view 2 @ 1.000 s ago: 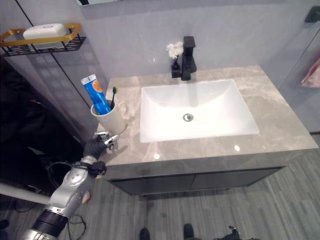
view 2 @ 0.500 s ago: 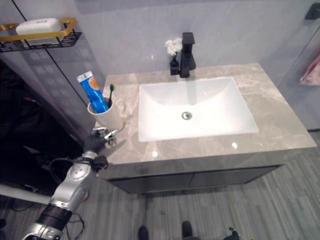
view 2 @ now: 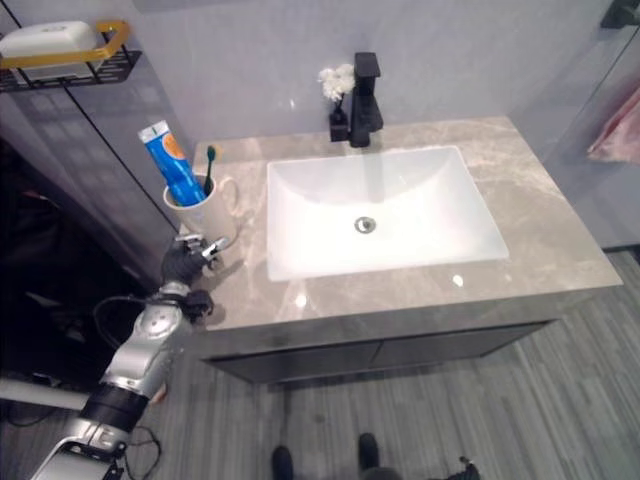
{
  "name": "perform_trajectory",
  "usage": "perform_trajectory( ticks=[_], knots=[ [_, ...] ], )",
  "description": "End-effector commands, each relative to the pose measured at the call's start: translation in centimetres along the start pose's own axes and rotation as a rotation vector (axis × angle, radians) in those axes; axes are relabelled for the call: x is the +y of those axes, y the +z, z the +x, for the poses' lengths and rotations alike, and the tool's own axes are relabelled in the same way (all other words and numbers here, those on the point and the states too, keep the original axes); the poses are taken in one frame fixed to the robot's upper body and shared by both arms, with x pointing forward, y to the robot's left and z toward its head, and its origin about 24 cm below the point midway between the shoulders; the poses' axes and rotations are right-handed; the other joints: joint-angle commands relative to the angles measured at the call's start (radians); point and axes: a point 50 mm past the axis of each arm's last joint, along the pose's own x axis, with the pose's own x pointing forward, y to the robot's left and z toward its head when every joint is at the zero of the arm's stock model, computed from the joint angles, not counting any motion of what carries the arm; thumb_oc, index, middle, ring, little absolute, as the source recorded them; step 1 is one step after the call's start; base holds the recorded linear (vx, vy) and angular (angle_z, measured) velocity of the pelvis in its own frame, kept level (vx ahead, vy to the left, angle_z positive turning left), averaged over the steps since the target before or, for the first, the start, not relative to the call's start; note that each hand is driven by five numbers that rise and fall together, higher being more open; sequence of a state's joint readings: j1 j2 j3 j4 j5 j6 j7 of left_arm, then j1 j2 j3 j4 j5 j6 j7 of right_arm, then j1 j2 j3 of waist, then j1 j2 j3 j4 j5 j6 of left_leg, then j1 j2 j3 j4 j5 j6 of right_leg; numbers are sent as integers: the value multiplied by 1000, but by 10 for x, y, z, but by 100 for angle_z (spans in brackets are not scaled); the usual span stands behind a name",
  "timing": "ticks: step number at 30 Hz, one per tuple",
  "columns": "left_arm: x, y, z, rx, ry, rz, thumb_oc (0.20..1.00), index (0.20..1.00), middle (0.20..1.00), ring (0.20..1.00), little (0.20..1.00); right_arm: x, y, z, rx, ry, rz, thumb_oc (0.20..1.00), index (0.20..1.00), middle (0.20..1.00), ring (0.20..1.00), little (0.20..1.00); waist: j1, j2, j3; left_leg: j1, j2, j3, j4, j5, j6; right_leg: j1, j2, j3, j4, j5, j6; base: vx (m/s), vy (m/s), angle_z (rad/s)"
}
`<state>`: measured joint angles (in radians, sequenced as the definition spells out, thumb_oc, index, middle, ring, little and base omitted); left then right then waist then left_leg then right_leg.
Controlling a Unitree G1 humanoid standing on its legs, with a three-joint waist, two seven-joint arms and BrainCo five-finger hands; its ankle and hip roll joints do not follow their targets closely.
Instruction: Put brush and paste in cup on sink, flatten towel.
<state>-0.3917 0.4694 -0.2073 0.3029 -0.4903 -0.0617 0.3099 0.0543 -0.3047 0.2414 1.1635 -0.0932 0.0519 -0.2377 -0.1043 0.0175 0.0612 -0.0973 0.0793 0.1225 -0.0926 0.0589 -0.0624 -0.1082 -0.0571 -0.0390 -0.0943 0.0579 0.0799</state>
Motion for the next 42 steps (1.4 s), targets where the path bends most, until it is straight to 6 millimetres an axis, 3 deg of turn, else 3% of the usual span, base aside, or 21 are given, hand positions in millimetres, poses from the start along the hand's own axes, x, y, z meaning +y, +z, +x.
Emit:
perform_trajectory(
  ticks=[1, 9, 13, 28, 30, 31, 34, 42],
  knots=[
    [21, 21, 18, -77, 87, 81, 200, 200, 200, 200, 200, 0, 5, 1, -3, -9, -25, 1000, 1000, 1000, 1000, 1000, -23, -26, -4, 0, 36, -21, 5, -16, -56, 32, -52, -52, 27, -46, 58, 0, 0, 0],
    [33, 47, 41, -118, 152, 165, 200, 200, 200, 200, 200, 2, 7, 1, -16, 2, -52, 1000, 1000, 1000, 1000, 1000, -32, -30, 14, -23, 39, -18, 5, -10, -58, 5, -50, -42, 22, -36, 62, 0, 0, 0],
    [46, 68, 54, -155, 211, 200, 200, 200, 200, 200, 200, 0, 16, 2, -48, -5, -59, 1000, 1000, 1000, 1000, 1000, -36, -30, 31, -47, 39, -9, 5, -3, -59, -22, -50, -29, 15, -21, 66, -37, 7, -13],
    [80, 118, 78, -199, 351, 284, 200, 200, 200, 200, 200, -4, 43, 4, -126, -24, -42, 1000, 1000, 1000, 1000, 1000, -43, -31, 66, -133, 29, 23, 5, 14, -52, -136, -60, 28, 7, 30, 87, -40, 21, -9],
    [76, 115, 76, -218, 366, 266, 200, 200, 200, 200, 200, 1, 42, 3, -125, -19, -39, 1000, 1000, 1000, 1000, 1000, -38, -33, 68, -131, 29, 22, 5, 16, -51, -133, -61, 29, 7, 24, 85, 39, -1, -25],
    [60, 110, 74, -241, 369, 217, 200, 200, 200, 200, 200, 3, 45, 3, -134, -23, -34, 1000, 1000, 1000, 1000, 1000, -38, -34, 70, -126, 25, 20, 5, 11, -51, -127, -63, 23, 7, 20, 82, 44, -8, -4],
    [44, 107, 67, -291, 332, 166, 200, 200, 200, 200, 200, 3, 43, 3, -125, -25, -31, 1000, 1000, 1000, 1000, 1000, -35, -36, 65, -123, 21, 20, 5, 3, -48, -124, -66, 18, 7, 15, 83, 22, -6, 7],
    [28, 67, 30, -287, 257, 72, 200, 200, 200, 200, 200, 7, 36, 1, -100, -14, 3, 1000, 1000, 1000, 1000, 1000, -17, -60, 37, -75, 28, 16, 5, -15, -53, -54, -70, -28, 7, -5, 80, 70, -15, 13]
  ],
)
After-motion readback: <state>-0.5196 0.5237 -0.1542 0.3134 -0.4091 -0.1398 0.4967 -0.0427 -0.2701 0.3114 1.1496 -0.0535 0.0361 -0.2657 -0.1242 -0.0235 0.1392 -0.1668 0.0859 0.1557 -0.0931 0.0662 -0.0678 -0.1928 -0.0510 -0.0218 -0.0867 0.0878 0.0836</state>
